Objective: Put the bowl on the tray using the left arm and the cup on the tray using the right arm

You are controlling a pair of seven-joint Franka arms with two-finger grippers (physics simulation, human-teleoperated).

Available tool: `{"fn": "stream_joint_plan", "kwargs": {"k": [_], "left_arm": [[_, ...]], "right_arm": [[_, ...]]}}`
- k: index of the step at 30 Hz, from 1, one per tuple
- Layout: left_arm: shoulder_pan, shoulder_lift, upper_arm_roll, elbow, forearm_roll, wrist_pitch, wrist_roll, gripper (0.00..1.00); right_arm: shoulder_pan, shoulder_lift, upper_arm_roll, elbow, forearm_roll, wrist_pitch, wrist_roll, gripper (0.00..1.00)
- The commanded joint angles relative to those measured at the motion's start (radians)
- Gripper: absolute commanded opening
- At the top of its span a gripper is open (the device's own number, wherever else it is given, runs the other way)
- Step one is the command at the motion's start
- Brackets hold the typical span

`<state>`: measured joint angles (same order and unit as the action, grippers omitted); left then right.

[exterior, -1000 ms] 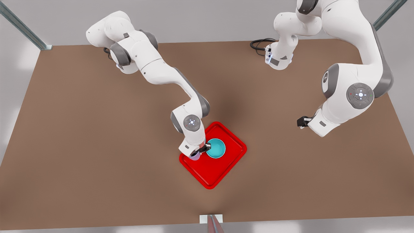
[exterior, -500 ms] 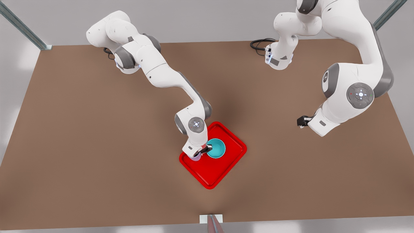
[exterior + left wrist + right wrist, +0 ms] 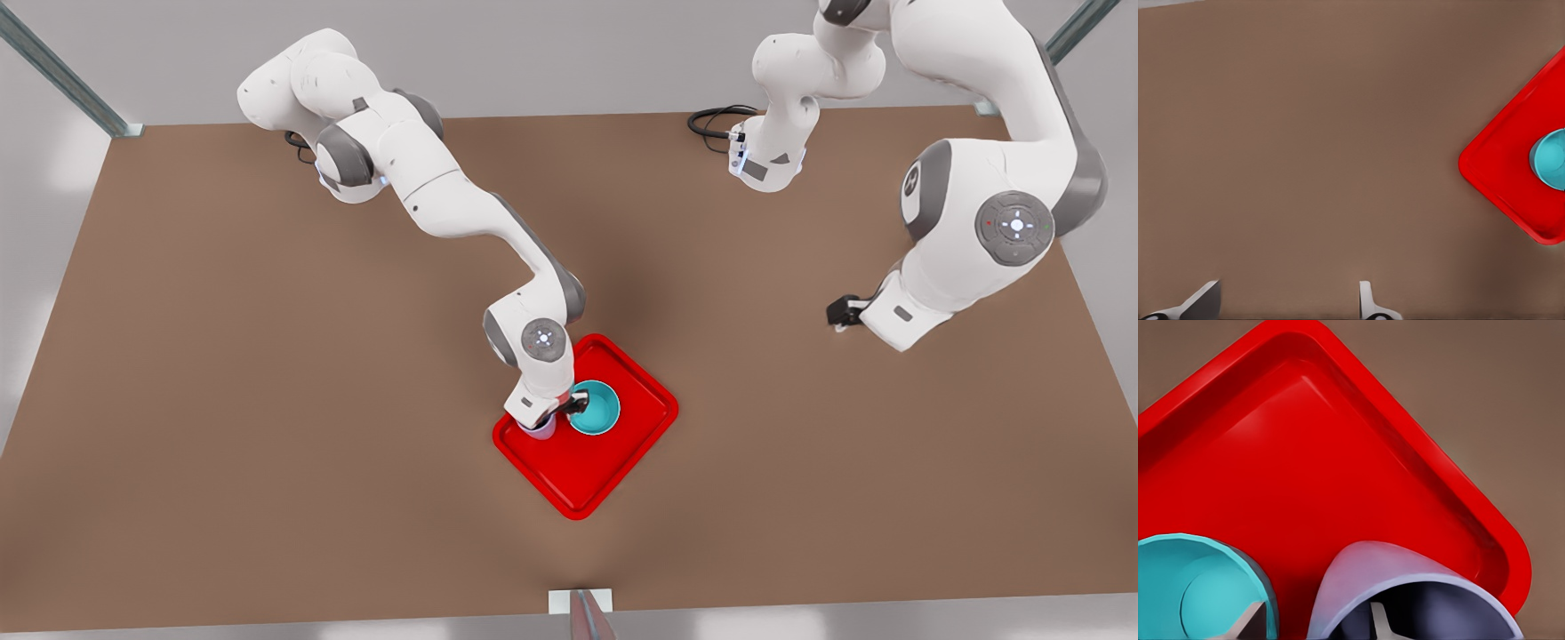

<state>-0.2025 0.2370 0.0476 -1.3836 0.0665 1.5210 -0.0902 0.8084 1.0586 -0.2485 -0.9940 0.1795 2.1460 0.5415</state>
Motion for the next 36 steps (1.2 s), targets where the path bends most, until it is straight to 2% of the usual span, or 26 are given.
{"fn": "stream_joint_plan", "kwargs": {"k": [1,4,21,22,24,25,26,28,30,32,36], "left_arm": [[0.000,-0.001,0.000,0.000,0.001,-0.005,0.001,1.00],[-0.002,-0.013,0.000,0.002,0.003,-0.016,0.000,1.00],[-0.005,-0.051,-0.028,-0.002,0.004,-0.064,-0.062,1.00],[-0.005,-0.051,-0.029,-0.002,0.004,-0.064,-0.072,1.00],[-0.006,-0.041,-0.049,0.000,0.001,-0.064,-0.123,1.00],[-0.006,-0.030,-0.049,0.000,0.001,-0.064,-0.125,1.00],[-0.008,-0.024,-0.049,0.000,0.000,-0.064,-0.120,1.00],[-0.021,0.001,-0.049,0.003,0.004,-0.058,-0.118,1.00],[-0.021,0.001,-0.049,0.003,0.004,-0.056,-0.100,1.00],[-0.021,-0.001,-0.049,0.003,0.007,-0.058,-0.098,1.00],[-0.021,-0.002,-0.049,0.003,0.009,-0.059,-0.100,1.00]], "right_arm": [[0.000,0.000,-0.002,0.000,0.000,0.000,0.000,0.79],[0.005,-0.019,-0.015,-0.005,0.002,-0.021,-0.003,0.82],[0.017,-0.123,-0.029,-0.020,0.052,-0.121,-0.015,0.82],[-0.003,-0.259,-0.028,-0.106,0.052,-0.201,-0.084,0.85],[-0.115,-0.663,-0.028,-0.486,0.029,-0.218,-0.150,1.00],[-0.221,-0.758,-0.031,-0.520,0.008,-0.302,-0.262,1.00],[-0.331,-0.793,-0.029,-0.535,-0.064,-0.353,-0.343,1.00],[-0.477,-0.833,-0.022,-0.586,-0.077,-0.354,-0.434,1.00],[-0.610,-0.884,0.097,-0.634,-0.184,-0.356,-0.446,1.00],[-0.658,-0.893,0.095,-0.621,-0.184,-0.374,-0.571,1.00],[-0.672,-0.874,0.095,-0.603,-0.184,-0.370,-0.566,1.00]]}}
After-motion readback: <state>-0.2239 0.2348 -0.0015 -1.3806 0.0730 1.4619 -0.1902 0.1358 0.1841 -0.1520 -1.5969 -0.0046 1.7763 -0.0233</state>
